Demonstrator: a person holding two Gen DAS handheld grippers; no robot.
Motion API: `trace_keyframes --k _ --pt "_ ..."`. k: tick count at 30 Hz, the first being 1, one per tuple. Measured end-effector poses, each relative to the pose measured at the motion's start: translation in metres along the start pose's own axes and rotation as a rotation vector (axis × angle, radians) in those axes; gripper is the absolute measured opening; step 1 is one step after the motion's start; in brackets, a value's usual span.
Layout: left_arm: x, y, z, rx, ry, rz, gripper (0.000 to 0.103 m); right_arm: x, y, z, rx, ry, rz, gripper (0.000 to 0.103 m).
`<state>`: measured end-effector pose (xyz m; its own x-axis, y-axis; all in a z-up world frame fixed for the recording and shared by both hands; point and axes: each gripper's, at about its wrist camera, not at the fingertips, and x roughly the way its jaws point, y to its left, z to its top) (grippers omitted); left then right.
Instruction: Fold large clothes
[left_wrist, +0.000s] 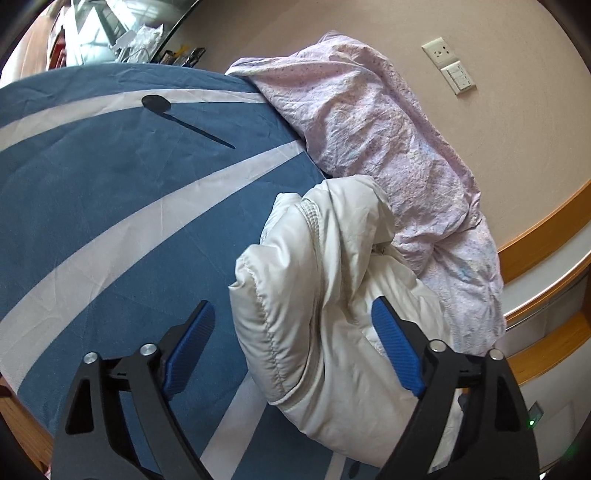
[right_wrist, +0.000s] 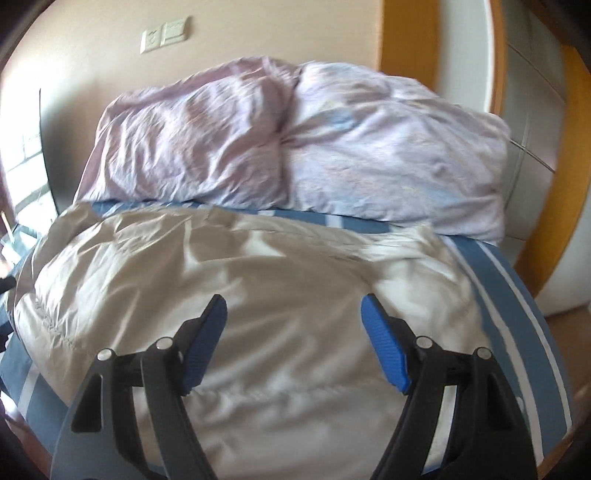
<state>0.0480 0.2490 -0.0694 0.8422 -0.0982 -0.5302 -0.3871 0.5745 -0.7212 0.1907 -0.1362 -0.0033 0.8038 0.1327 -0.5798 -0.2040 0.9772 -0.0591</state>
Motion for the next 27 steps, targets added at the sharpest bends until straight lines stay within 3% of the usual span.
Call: trace_keyframes --k 4,7,14,20,27 --pt "0.013 -0.001 -0.003 -0.017 0.044 0.001 0.088 0.016 0.016 0.003 -0.035 0.021 -0.012 0.076" --pt "0.022 -0.001 -0.005 -0.034 0.064 0.000 0.088 0.041 0.027 0.000 -0.086 0.088 -0.061 0.079" --pt "0.033 -0.004 -0.004 -0.096 0.036 -0.021 0.086 0.074 0.043 -0.017 -0.151 0.170 -0.099 0.082" --pt "0.036 -0.017 -0.004 -0.106 -0.029 -0.004 0.070 0.078 0.053 -0.023 -0.191 0.156 -0.148 0.082" --pt "0.021 -0.057 0.000 0.009 -0.109 -0.048 0.047 0.082 0.057 -0.025 -0.204 0.145 -0.166 0.082"
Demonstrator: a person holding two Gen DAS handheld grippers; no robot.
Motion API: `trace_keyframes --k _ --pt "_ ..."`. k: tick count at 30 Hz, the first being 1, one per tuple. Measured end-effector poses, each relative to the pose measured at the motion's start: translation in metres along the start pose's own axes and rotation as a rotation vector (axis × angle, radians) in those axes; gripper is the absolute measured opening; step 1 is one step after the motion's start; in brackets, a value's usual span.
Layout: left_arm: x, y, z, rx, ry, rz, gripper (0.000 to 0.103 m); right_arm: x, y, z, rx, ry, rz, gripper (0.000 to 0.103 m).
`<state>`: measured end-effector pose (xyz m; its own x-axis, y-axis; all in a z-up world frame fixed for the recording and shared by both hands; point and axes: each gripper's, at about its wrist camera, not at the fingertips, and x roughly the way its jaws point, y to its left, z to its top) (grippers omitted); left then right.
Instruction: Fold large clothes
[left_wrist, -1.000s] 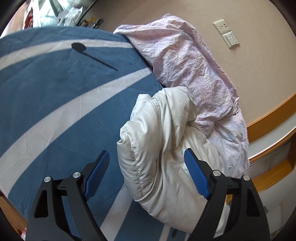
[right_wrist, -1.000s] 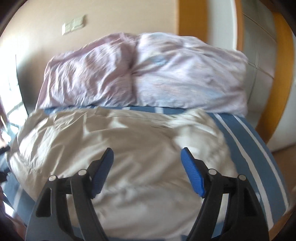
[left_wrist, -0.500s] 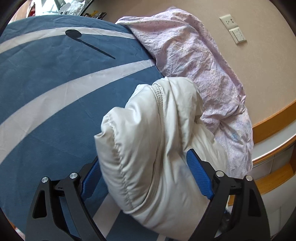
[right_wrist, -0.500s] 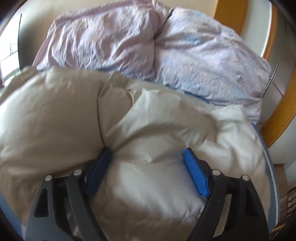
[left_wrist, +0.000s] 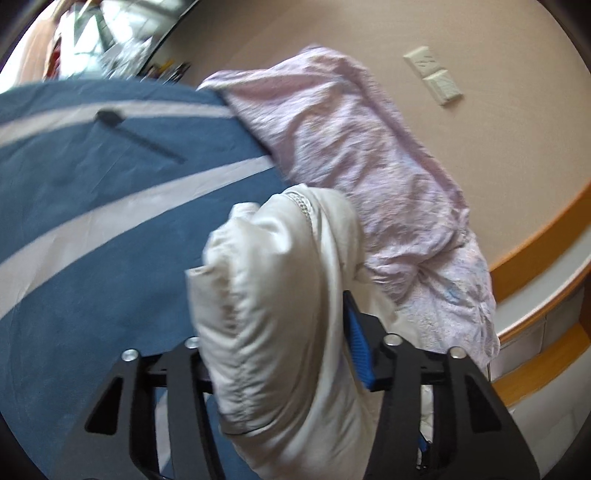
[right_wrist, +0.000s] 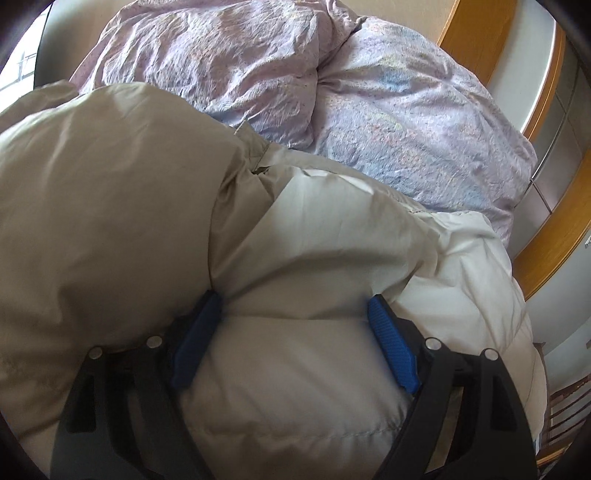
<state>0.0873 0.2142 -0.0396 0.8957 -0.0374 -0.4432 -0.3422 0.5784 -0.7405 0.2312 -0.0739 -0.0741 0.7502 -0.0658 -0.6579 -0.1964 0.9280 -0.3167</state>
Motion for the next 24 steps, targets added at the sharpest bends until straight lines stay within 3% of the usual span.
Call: trace_keyframes --k 9,15,19,24 --pt "-0.023 -0.086 -0.010 0.235 -0.062 -0.202 0.044 0.001 -0.001 0.002 -0.007 -0.007 0.003 0.082" --pt "-0.034 -0.148 -0.036 0.411 -0.086 -0.351 0.044 0.001 -0.016 0.011 -0.055 0.007 0.062 0.082" --pt "-0.042 -0.185 -0.058 0.521 -0.107 -0.433 0.044 -0.023 -0.051 0.007 -0.052 -0.025 0.098 0.085" --pt "-0.044 -0.218 -0.085 0.622 -0.082 -0.523 0.044 -0.064 -0.127 -0.017 0.089 -0.122 0.150 0.091"
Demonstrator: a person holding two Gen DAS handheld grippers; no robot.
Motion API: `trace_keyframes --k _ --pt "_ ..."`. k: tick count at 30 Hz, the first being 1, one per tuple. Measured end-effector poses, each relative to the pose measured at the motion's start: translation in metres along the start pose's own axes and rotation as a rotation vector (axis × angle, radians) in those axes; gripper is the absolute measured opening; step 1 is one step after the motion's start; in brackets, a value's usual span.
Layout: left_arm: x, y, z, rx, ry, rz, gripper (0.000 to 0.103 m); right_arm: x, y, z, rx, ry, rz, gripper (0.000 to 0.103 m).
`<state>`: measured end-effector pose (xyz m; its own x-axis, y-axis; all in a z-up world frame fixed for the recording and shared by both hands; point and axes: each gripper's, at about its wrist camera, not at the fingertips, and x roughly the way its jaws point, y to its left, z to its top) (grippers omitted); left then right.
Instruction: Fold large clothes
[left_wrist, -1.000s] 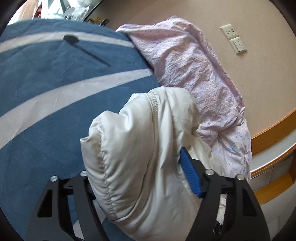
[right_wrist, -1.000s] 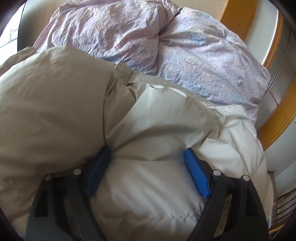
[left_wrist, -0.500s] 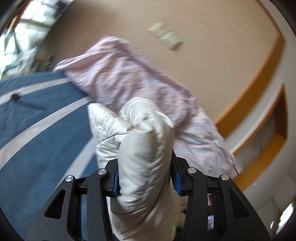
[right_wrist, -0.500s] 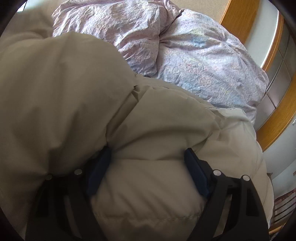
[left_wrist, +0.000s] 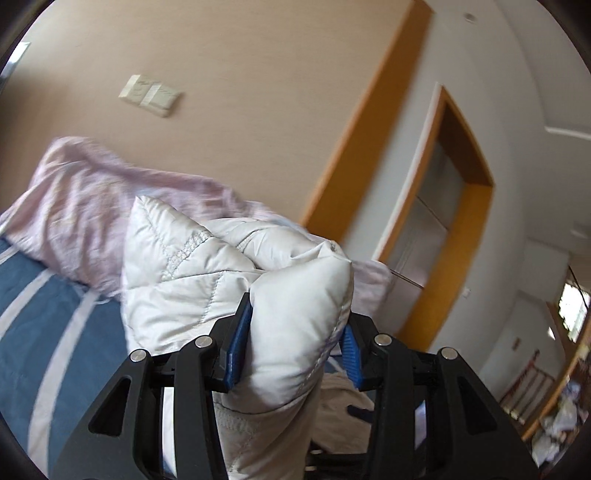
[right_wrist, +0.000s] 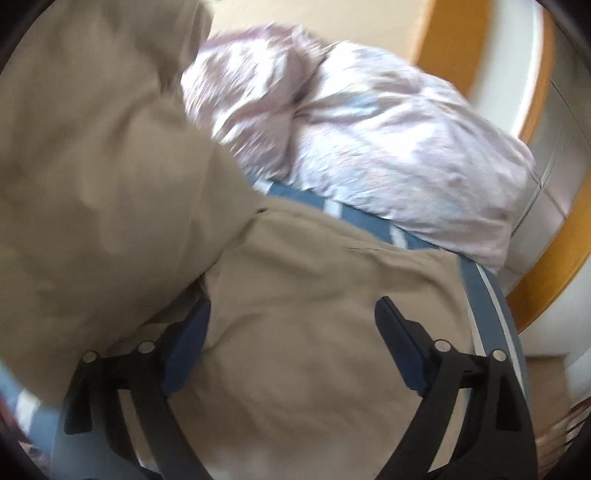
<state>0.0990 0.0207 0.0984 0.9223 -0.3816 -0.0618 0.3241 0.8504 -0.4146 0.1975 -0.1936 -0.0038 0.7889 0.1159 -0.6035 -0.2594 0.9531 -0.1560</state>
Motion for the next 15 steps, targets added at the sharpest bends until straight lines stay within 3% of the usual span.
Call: trace_keyframes --k 3,8,13,15 --pt "0.015 -0.028 -0.008 0.054 0.036 -0.067 0.044 -0.023 -0.054 -0.014 0.114 -0.048 -0.071 0.092" --pt "0.056 -0.078 -0.033 0.121 0.162 -0.221 0.044 -0.042 -0.134 -0.037 0.275 -0.041 -0.187 0.092" --pt "0.104 -0.124 -0.077 0.191 0.347 -0.325 0.044 -0.061 -0.183 -0.045 0.400 -0.095 -0.193 0.092" --pt "0.124 -0.134 -0.099 0.202 0.431 -0.348 0.044 -0.068 -0.199 -0.042 0.461 -0.123 -0.132 0.092"
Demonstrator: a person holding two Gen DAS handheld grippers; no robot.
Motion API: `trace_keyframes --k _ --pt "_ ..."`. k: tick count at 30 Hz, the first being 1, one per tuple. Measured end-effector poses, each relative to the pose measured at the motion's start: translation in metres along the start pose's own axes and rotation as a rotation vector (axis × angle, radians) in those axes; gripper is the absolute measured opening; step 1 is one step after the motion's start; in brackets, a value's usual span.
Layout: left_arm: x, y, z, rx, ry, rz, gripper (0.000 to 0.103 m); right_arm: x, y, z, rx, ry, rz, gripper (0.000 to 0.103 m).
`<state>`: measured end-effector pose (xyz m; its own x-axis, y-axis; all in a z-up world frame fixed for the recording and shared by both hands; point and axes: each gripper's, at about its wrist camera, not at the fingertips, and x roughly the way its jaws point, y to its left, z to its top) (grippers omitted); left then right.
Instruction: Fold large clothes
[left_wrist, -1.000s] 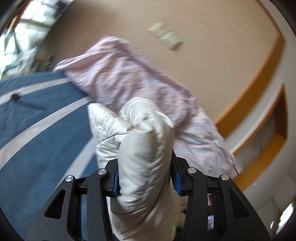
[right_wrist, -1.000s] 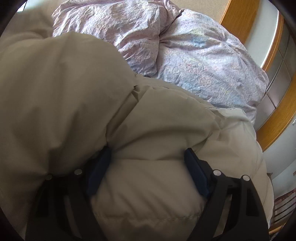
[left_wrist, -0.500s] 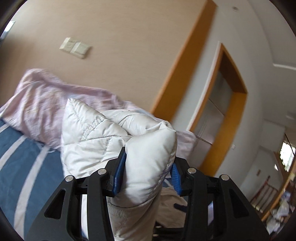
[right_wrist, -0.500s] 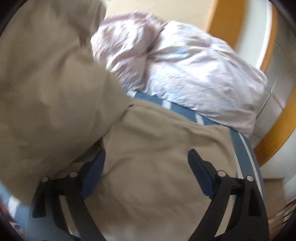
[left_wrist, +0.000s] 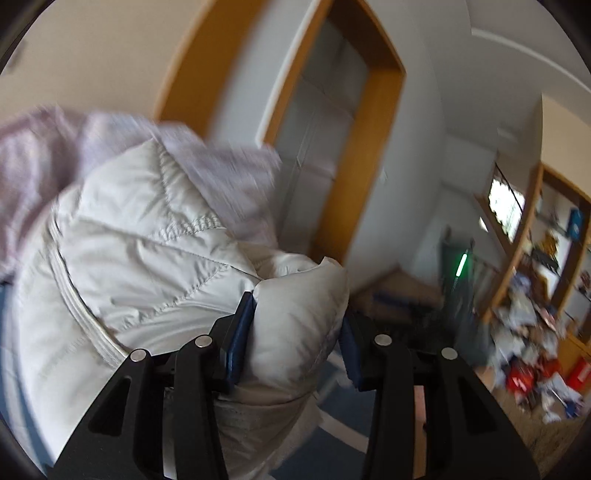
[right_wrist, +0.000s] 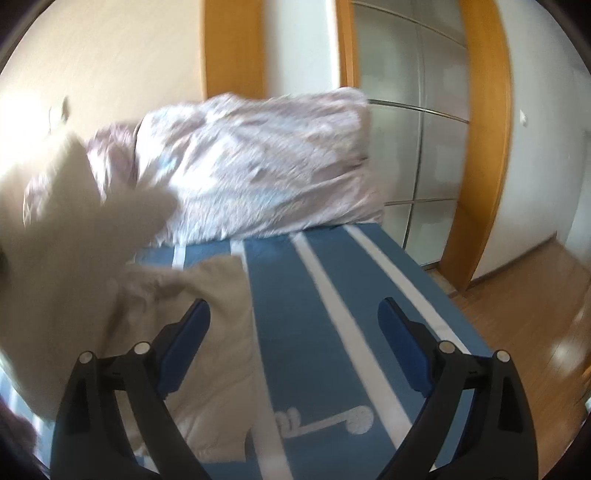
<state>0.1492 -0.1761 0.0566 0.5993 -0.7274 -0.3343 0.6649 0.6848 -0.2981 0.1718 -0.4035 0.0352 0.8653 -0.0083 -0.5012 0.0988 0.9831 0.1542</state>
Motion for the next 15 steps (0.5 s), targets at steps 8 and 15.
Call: trace_keyframes --k 8,15 --pt "0.081 -0.029 -0.035 0.163 0.158 0.067 0.044 0.029 0.008 0.049 0.070 0.176 0.428 0.092" --pt "0.099 -0.026 -0.056 0.290 0.204 0.114 0.044 0.089 0.052 0.062 0.032 0.364 0.503 0.092"
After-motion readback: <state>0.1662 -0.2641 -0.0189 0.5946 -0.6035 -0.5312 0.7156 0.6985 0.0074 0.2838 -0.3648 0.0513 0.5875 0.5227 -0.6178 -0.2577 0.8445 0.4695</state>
